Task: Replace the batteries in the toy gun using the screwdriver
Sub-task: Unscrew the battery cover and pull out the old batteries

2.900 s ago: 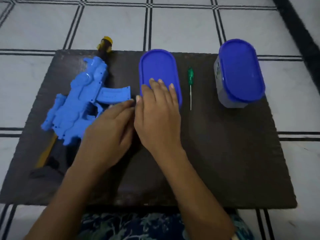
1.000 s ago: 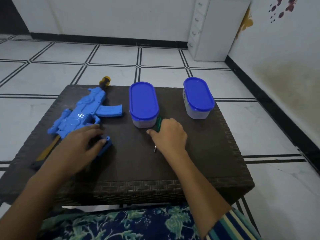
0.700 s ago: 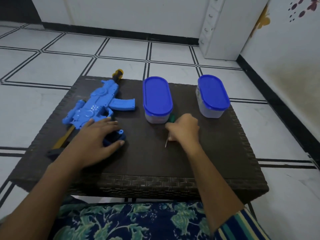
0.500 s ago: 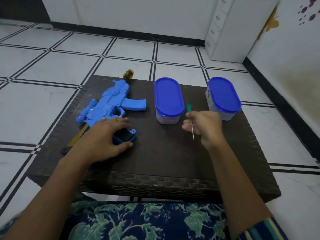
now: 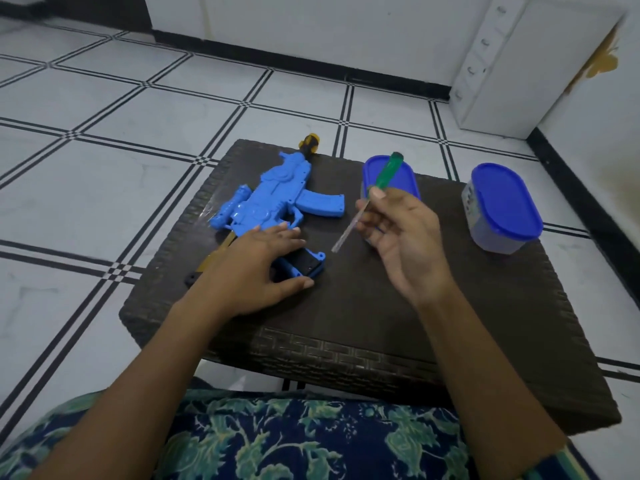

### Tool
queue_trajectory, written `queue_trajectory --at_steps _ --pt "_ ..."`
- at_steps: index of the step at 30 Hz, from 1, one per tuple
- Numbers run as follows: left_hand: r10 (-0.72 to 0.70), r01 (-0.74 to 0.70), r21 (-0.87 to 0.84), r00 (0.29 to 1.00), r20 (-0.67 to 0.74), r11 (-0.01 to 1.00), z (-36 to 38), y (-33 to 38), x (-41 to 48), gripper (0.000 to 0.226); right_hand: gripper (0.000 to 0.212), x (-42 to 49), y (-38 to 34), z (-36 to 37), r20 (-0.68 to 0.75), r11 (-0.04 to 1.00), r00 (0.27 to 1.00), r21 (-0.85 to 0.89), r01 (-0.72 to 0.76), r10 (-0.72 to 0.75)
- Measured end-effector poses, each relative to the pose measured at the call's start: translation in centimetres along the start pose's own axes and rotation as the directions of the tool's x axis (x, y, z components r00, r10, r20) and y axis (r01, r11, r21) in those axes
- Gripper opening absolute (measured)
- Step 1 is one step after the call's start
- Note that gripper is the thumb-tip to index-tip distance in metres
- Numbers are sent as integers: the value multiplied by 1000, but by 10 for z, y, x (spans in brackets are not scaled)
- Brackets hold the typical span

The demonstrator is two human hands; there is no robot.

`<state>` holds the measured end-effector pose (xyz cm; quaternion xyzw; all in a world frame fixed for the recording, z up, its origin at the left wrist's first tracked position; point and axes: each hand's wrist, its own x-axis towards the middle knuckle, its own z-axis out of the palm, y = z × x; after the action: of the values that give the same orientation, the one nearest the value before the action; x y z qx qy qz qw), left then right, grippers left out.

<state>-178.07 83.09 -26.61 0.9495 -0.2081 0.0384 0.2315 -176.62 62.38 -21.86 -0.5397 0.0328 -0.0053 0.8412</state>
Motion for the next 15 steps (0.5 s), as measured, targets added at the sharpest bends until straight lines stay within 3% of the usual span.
queue_trajectory --at_steps 6,15 --pt "13 -13 5 1000 -17 1000 4 -2 -1 63 7 0 21 13 101 897 983 -401 184 -156" --pt "-73 73 -73 997 -3 995 7 6 3 52 15 4 29 10 133 797 959 -534 282 -250"
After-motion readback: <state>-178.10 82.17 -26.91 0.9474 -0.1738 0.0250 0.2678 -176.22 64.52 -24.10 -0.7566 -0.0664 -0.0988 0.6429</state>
